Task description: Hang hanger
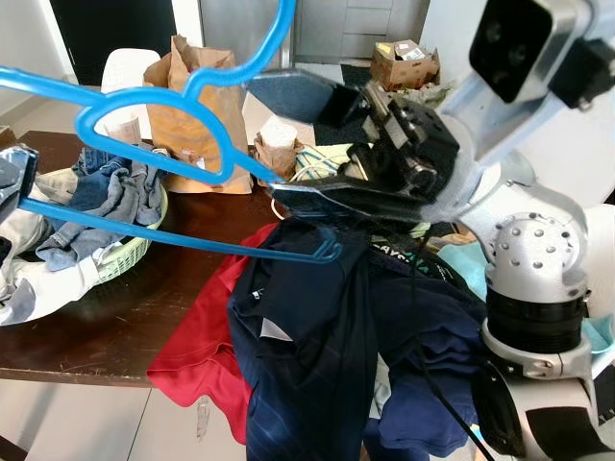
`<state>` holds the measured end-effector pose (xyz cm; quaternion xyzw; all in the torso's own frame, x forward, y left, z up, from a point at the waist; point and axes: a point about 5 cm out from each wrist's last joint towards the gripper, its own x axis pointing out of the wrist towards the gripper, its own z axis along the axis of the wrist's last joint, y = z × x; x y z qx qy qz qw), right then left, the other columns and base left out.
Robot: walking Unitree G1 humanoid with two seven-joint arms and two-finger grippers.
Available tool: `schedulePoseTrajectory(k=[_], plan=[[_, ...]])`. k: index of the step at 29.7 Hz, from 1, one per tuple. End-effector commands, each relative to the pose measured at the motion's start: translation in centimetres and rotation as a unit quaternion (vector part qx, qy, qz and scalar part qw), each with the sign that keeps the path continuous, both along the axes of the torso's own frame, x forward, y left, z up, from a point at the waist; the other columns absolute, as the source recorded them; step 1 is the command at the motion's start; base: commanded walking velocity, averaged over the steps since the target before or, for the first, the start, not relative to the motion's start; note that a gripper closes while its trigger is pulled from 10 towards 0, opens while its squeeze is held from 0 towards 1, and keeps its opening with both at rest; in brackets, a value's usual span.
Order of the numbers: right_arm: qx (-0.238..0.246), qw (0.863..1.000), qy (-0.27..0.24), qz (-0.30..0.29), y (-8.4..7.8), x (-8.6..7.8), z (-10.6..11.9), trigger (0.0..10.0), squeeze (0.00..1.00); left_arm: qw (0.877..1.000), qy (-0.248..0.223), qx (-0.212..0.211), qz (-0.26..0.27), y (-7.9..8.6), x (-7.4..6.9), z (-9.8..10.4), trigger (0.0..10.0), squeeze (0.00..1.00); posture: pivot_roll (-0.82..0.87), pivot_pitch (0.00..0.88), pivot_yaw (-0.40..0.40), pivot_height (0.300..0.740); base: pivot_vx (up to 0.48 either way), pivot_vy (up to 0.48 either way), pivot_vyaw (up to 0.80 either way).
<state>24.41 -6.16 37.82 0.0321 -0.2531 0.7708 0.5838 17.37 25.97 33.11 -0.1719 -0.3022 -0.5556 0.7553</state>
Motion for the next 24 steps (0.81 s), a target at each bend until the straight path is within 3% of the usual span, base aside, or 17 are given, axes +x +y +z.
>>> schedulePoseTrajectory(k=[1,7,10,15,16,17,24], plan=[[-0.006,1.000,-0.007,-0.003,0.5,-0.2,0.1,10.0,0.00,1.000,-0.003,-0.008,-0.008,0.0,0.0,-0.3,0.0,0.00,0.03,0.033,-0.024,0.740,0.000,0.000,0.00],[-0.014,1.000,0.008,-0.010,0.7,0.4,-0.5,10.0,0.00,1.000,0.002,-0.008,-0.012,0.0,0.2,-0.4,0.0,0.00,0.02,0.032,-0.019,0.740,0.000,0.000,0.00],[-0.045,0.998,0.039,0.001,0.5,1.0,-2.4,10.0,0.00,1.000,0.005,-0.008,-0.015,0.0,0.3,-0.6,0.0,0.00,0.03,0.030,-0.021,0.740,0.000,0.000,0.00],[-0.048,0.997,0.054,0.017,0.2,1.1,-2.8,10.0,0.00,1.000,0.007,-0.008,-0.017,-0.1,0.4,-0.7,0.0,0.00,0.03,0.028,-0.021,0.740,0.000,0.000,0.00],[-0.041,0.997,0.061,0.025,0.2,1.1,-2.8,9.5,0.00,1.000,0.008,-0.008,-0.019,-0.1,0.4,-0.7,0.0,0.00,0.03,0.026,-0.020,0.740,0.000,0.000,0.00],[-0.035,0.997,0.066,0.030,0.2,1.2,-2.7,0.3,0.00,1.000,0.009,-0.008,-0.020,-0.2,0.5,-0.8,0.0,0.00,0.03,0.025,-0.020,0.740,0.000,0.000,0.00],[-0.022,0.996,0.069,0.044,0.1,1.1,-2.4,0.0,0.00,1.000,0.009,-0.008,-0.024,-0.4,0.6,-0.8,0.0,0.00,0.03,0.022,-0.020,0.740,0.000,0.000,0.00]])
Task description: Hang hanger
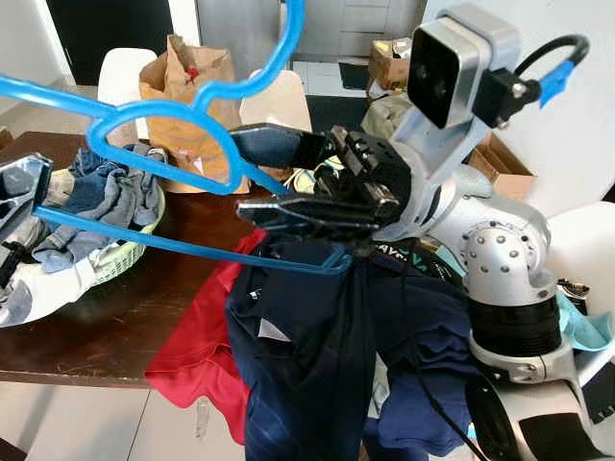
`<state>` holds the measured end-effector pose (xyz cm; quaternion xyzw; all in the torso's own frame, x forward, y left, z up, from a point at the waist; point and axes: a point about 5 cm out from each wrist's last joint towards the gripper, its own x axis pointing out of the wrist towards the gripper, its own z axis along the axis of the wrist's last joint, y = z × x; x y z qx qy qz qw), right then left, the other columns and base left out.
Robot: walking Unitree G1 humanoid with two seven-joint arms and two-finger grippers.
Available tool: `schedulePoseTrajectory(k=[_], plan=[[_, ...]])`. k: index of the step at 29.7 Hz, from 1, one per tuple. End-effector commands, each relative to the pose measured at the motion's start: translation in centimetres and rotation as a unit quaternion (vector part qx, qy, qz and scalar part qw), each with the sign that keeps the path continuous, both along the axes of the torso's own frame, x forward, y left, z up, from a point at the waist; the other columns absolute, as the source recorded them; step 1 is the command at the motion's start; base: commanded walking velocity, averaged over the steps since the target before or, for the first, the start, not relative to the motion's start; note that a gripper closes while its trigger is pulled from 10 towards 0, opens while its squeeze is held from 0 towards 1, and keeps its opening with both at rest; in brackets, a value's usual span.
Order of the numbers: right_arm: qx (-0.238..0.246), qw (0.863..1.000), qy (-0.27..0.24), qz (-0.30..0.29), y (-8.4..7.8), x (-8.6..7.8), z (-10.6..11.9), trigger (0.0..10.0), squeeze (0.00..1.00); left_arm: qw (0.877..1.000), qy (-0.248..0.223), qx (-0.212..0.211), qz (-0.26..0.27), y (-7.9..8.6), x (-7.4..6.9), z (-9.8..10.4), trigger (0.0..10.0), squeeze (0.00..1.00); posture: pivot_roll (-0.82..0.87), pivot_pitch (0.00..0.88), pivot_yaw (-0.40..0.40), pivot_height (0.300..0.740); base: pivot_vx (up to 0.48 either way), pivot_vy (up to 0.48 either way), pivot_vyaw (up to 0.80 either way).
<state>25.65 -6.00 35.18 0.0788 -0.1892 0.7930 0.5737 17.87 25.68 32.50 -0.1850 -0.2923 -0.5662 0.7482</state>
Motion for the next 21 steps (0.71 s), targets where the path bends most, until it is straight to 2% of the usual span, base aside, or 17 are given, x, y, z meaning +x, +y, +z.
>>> schedulePoseTrajectory(k=[1,12,20,21], plan=[[0.009,1.000,-0.001,0.013,-0.2,-0.2,0.3,0.0,0.00,1.000,-0.001,-0.005,-0.007,-0.1,0.2,-0.3,0.0,0.00,0.02,0.021,-0.021,0.740,0.000,0.000,0.00],[-0.002,1.000,-0.008,0.021,-0.2,-0.3,0.2,0.0,0.00,1.000,0.003,-0.013,0.005,-0.2,0.6,-0.4,0.0,0.00,0.02,0.015,-0.020,0.740,0.000,0.000,0.00],[-0.025,0.999,-0.003,-0.019,0.3,0.7,-0.6,0.0,0.00,0.999,0.008,-0.032,0.034,-0.2,1.5,-0.5,0.0,0.00,0.02,0.011,-0.016,0.740,0.000,0.000,0.00],[-0.029,0.999,-0.001,-0.038,0.3,1.1,-0.8,0.0,0.00,0.999,0.012,-0.032,0.040,-0.2,1.7,-0.6,4.0,0.00,0.03,0.011,-0.015,0.740,0.000,0.000,0.00]])
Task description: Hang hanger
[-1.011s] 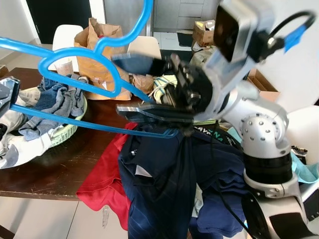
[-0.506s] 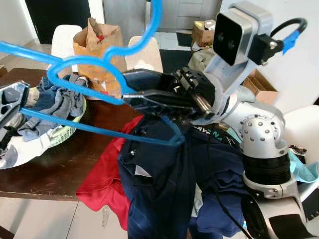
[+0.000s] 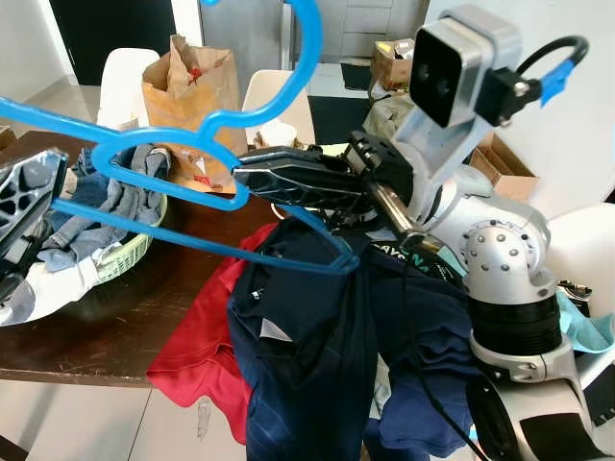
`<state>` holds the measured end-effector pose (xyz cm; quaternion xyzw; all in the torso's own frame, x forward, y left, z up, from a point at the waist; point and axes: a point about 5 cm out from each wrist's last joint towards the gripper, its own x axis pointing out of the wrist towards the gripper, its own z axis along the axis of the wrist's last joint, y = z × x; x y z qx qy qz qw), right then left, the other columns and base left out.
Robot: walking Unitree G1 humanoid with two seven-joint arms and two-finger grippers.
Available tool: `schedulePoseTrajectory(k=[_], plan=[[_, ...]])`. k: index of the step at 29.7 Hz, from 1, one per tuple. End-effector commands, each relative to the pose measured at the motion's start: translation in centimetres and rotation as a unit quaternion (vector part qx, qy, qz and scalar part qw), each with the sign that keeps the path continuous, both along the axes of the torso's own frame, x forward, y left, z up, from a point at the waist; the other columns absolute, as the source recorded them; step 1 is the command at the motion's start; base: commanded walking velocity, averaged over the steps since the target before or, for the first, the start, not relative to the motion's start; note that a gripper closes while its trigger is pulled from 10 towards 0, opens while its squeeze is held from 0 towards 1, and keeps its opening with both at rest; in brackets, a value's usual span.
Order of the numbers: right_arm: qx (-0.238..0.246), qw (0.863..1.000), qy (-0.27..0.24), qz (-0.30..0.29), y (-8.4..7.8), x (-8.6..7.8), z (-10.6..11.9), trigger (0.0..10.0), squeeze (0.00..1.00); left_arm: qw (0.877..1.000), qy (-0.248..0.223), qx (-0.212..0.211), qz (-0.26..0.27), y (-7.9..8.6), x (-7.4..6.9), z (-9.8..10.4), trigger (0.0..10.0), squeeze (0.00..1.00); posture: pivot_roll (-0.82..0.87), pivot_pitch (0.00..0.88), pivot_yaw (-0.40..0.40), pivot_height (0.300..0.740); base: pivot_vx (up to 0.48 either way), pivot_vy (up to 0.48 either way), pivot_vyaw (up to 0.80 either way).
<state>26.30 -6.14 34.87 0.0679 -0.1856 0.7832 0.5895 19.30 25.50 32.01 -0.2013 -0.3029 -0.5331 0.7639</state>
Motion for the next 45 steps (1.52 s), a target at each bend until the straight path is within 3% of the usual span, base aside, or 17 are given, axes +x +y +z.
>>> schedulePoseTrajectory(k=[1,3,4,5,7,8,16,22,23,24,26,30,31,32,33,44,45], plan=[[-0.020,1.000,0.002,-0.018,0.4,0.5,-0.5,0.0,0.00,1.000,0.000,-0.007,0.009,0.0,0.3,-0.1,4.0,0.00,0.03,0.011,-0.015,0.740,0.000,0.000,0.00],[-0.020,1.000,0.002,-0.018,0.4,0.5,-0.5,0.0,0.00,1.000,0.000,-0.007,0.009,0.0,0.3,-0.1,4.0,0.00,0.03,0.011,-0.015,0.740,0.000,0.000,0.00],[-0.024,0.999,0.005,-0.041,0.4,1.0,-0.6,0.0,0.00,1.000,0.009,-0.013,0.019,0.0,0.6,-0.3,10.0,0.00,0.02,0.012,-0.014,0.740,0.000,0.000,0.00],[-0.027,0.997,0.011,-0.067,0.4,1.7,-0.8,0.0,0.00,0.999,0.016,-0.018,0.029,0.1,0.8,-0.4,10.0,0.67,0.02,0.014,-0.013,0.740,0.000,0.000,0.00],[-0.027,0.997,0.011,-0.067,0.4,1.7,-0.8,0.0,0.00,0.999,0.016,-0.018,0.029,0.1,0.8,-0.4,10.0,0.67,0.02,0.014,-0.013,0.740,0.000,0.000,0.00],[-0.030,0.995,0.018,-0.093,0.3,2.3,-1.0,0.0,0.00,0.999,0.019,-0.024,0.040,0.3,1.0,-0.4,10.0,1.00,0.02,0.014,-0.013,0.740,0.000,0.000,0.00],[-0.039,0.981,0.050,-0.184,0.4,4.3,-1.5,0.0,0.00,0.995,0.023,-0.032,0.092,1.1,1.5,-0.4,10.0,1.00,0.03,0.022,-0.009,0.740,0.000,0.000,0.00],[-0.043,0.984,0.037,-0.167,0.6,3.8,-1.4,0.0,0.00,0.994,0.020,-0.045,0.102,1.4,1.7,-0.2,10.0,1.00,0.03,0.025,-0.011,0.740,0.000,0.000,0.00],[-0.041,0.986,0.033,-0.158,0.6,3.6,-1.4,0.0,0.00,0.994,0.018,-0.047,0.100,1.5,1.7,-0.2,7.9,1.00,0.03,0.025,-0.011,0.740,0.000,0.000,0.00],[-0.039,0.988,0.026,-0.146,0.6,3.2,-1.3,0.0,0.00,0.994,0.014,-0.050,0.095,1.5,1.6,0.0,1.3,1.00,0.03,0.026,-0.012,0.740,0.000,0.000,0.00],[-0.036,0.990,0.022,-0.135,0.7,2.9,-1.3,0.0,0.00,0.994,0.011,-0.052,0.090,1.5,1.5,0.1,0.0,1.00,0.03,0.026,-0.013,0.740,0.000,0.000,0.00],[-0.029,0.993,0.017,-0.114,0.7,2.3,-1.1,0.5,0.00,0.996,0.007,-0.050,0.076,1.3,1.2,0.2,0.0,0.98,0.03,0.026,-0.013,0.740,0.000,0.000,0.00],[-0.026,0.994,0.015,-0.106,0.7,2.1,-1.0,0.8,0.00,0.997,0.006,-0.049,0.068,1.1,1.1,0.2,0.0,0.36,0.03,0.027,-0.015,0.740,0.000,0.000,0.00],[-0.026,0.994,0.015,-0.106,0.7,2.1,-1.0,0.8,0.00,0.997,0.006,-0.049,0.068,1.1,1.1,0.2,0.0,0.36,0.03,0.027,-0.015,0.740,0.000,0.000,0.00],[-0.025,0.994,0.012,-0.101,0.7,2.0,-1.0,0.8,0.00,0.997,0.005,-0.047,0.062,1.0,1.0,0.2,0.0,0.02,0.03,0.027,-0.016,0.740,0.000,0.000,0.00],[-0.033,0.996,-0.001,-0.087,0.7,1.5,-0.9,0.7,0.00,0.997,-0.004,-0.050,0.055,1.2,0.5,0.4,0.0,0.00,0.03,0.028,-0.019,0.740,0.000,0.000,0.00],[-0.037,0.995,-0.001,-0.090,0.8,1.5,-1.1,2.5,0.00,0.997,-0.007,-0.051,0.055,1.4,0.4,0.4,0.0,0.00,0.03,0.028,-0.019,0.740,0.000,0.000,0.00]])
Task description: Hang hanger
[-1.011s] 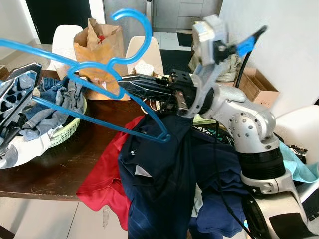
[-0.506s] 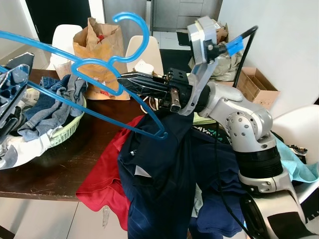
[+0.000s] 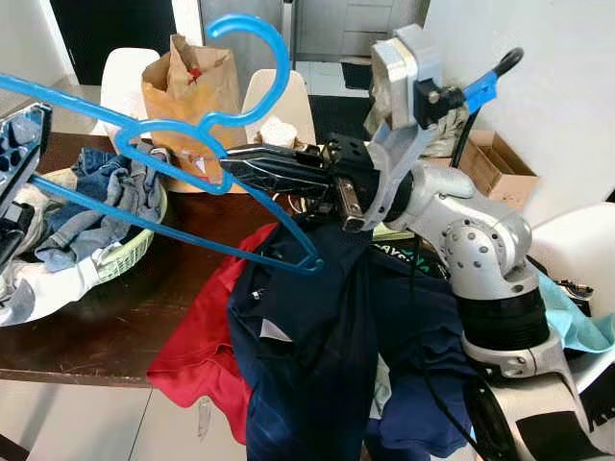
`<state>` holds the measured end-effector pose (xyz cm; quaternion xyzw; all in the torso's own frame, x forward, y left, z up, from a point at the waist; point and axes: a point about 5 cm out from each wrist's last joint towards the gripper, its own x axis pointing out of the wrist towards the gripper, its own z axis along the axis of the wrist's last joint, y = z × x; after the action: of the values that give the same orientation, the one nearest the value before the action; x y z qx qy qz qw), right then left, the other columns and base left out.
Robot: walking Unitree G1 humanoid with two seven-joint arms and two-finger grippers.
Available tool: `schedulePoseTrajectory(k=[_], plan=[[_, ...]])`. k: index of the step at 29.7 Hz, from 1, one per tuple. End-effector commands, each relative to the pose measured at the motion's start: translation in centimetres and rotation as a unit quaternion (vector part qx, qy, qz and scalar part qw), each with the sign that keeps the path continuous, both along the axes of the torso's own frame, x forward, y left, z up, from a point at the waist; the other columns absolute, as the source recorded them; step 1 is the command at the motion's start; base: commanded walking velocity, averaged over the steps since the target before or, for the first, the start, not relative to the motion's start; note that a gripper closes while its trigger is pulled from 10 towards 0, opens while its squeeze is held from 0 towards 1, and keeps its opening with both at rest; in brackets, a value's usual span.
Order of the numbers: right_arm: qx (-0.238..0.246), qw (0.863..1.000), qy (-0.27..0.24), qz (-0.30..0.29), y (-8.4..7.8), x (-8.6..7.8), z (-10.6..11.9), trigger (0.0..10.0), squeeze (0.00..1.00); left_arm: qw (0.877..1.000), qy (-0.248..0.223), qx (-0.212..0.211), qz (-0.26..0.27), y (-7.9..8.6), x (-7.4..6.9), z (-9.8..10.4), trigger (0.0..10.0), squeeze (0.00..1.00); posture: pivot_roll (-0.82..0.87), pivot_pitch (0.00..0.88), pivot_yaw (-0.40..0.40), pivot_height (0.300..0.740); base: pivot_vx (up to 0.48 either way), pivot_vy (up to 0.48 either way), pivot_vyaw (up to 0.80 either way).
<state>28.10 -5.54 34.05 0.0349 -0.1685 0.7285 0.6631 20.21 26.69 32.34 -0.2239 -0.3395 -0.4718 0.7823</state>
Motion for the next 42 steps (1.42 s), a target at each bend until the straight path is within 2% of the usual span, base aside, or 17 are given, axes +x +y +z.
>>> schedulePoseTrajectory(k=[1,2,3,10,11,17,18,19,20,21,27,30,31,32,33,42], plan=[[-0.014,1.000,-0.004,-0.001,0.4,-0.2,-0.5,9.1,0.00,1.000,-0.010,0.000,-0.002,0.2,-0.5,0.1,0.0,0.00,0.03,0.028,-0.019,0.740,0.000,0.000,0.00],[-0.014,1.000,-0.004,-0.001,0.4,-0.2,-0.5,9.1,0.00,1.000,-0.010,0.000,-0.002,0.2,-0.5,0.1,0.0,0.00,0.03,0.028,-0.019,0.740,0.000,0.000,0.00],[-0.018,1.000,-0.005,-0.003,0.6,-0.2,-0.7,10.0,0.00,1.000,-0.012,0.000,-0.003,0.3,-0.6,0.2,0.0,0.00,0.03,0.029,-0.018,0.740,0.000,0.000,0.00],[-0.023,1.000,0.000,-0.003,1.2,-0.2,-1.4,10.0,0.00,1.000,-0.015,0.001,-0.005,0.3,-0.7,0.3,0.0,0.00,0.03,0.029,-0.018,0.740,0.000,0.000,0.00],[-0.022,1.000,0.002,-0.002,1.6,-0.2,-1.5,10.0,1.00,1.000,-0.015,0.001,-0.006,0.3,-0.8,0.4,0.0,0.00,0.03,0.029,-0.016,0.740,0.000,0.000,0.00],[-0.028,1.000,-0.009,0.008,2.9,-0.5,-1.6,10.0,1.00,1.000,-0.017,0.002,-0.012,0.1,-0.8,0.5,0.0,0.00,0.03,0.026,-0.017,0.740,0.000,0.000,0.00],[-0.030,0.999,-0.012,0.013,3.1,-0.6,-1.6,10.0,0.69,1.000,-0.018,0.003,-0.013,0.1,-0.8,0.5,0.0,0.00,0.03,0.026,-0.017,0.740,0.000,0.000,0.00],[-0.030,0.999,-0.013,0.016,3.2,-0.7,-1.6,10.0,0.53,1.000,-0.018,0.003,-0.014,0.1,-0.8,0.5,0.0,0.00,0.03,0.026,-0.018,0.740,0.000,0.000,0.00],[-0.030,0.999,-0.013,0.016,3.2,-0.7,-1.6,10.0,0.53,1.000,-0.018,0.003,-0.014,0.1,-0.8,0.5,0.0,0.00,0.03,0.026,-0.018,0.740,0.000,0.000,0.00],[-0.030,0.999,-0.013,0.021,3.3,-0.8,-1.6,10.0,0.00,1.000,-0.017,0.003,-0.015,0.1,-0.8,0.5,0.0,0.00,0.03,0.026,-0.018,0.740,0.000,0.000,0.00],[-0.026,0.999,-0.012,0.031,3.4,-1.0,-1.6,10.0,0.00,1.000,-0.016,0.004,-0.018,0.0,-0.8,0.4,0.0,0.00,0.03,0.026,-0.016,0.740,0.000,0.000,0.00],[-0.007,0.999,-0.007,0.045,3.3,-1.2,-1.2,10.0,0.00,1.000,-0.014,0.005,-0.023,0.0,-0.8,0.3,0.0,0.00,0.03,0.024,-0.018,0.740,0.000,0.000,0.00],[0.001,0.999,-0.003,0.049,3.3,-1.2,-1.1,0.6,0.00,1.000,-0.014,0.005,-0.023,0.0,-0.7,0.3,0.0,0.00,0.03,0.020,-0.018,0.740,0.000,0.000,0.00],[0.001,0.999,-0.003,0.049,3.3,-1.2,-1.1,0.6,0.00,1.000,-0.014,0.005,-0.023,0.0,-0.7,0.3,0.0,0.00,0.03,0.020,-0.018,0.740,0.000,0.000,0.00],[0.007,0.999,0.001,0.052,3.2,-1.2,-1.0,0.0,0.00,1.000,-0.014,0.005,-0.023,0.0,-0.7,0.3,0.0,0.00,0.03,0.020,-0.018,0.740,0.000,0.000,0.00],[0.015,0.998,-0.002,0.053,2.9,-1.1,-0.8,0.0,0.00,1.000,-0.014,0.007,-0.019,0.1,-0.7,0.3,0.0,0.00,0.03,0.016,-0.017,0.740,0.000,0.000,0.00]])
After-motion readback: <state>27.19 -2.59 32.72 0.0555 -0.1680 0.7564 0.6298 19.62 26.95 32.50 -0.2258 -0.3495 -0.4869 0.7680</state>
